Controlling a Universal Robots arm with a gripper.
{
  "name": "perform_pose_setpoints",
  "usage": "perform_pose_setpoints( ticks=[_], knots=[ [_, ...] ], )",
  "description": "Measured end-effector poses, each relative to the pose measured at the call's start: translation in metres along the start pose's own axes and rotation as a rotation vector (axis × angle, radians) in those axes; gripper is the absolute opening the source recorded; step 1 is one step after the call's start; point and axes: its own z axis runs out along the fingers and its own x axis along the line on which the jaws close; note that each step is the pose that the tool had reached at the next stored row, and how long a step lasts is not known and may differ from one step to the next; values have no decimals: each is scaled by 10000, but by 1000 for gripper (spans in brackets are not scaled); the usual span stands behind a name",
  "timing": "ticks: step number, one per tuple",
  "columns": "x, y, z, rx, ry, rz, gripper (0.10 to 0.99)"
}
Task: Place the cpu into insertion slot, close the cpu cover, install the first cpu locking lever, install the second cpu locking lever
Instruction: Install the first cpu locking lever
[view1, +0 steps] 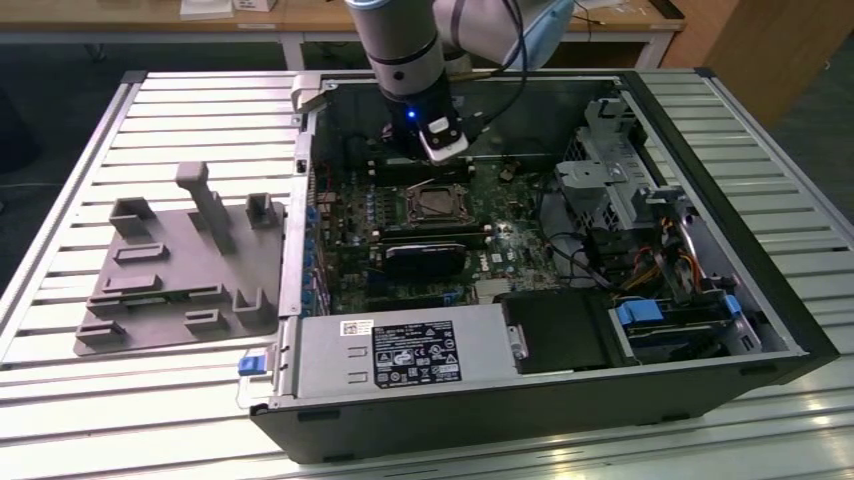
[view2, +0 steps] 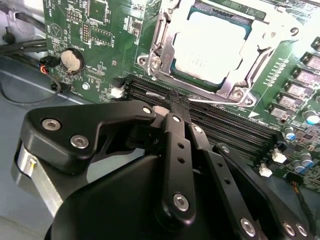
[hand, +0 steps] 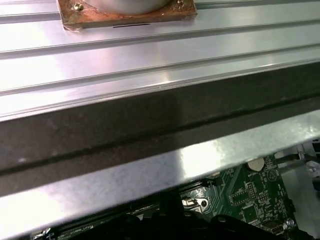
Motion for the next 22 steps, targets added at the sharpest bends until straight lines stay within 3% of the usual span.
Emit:
perform_pose_setpoints(
  ticks=[4,14,22],
  knots=[
    [18,-5,10,16,-95,138,102],
    [46,19,51,185,-271,862,102],
    [61,52,70,265,-354,1210,102]
  ],
)
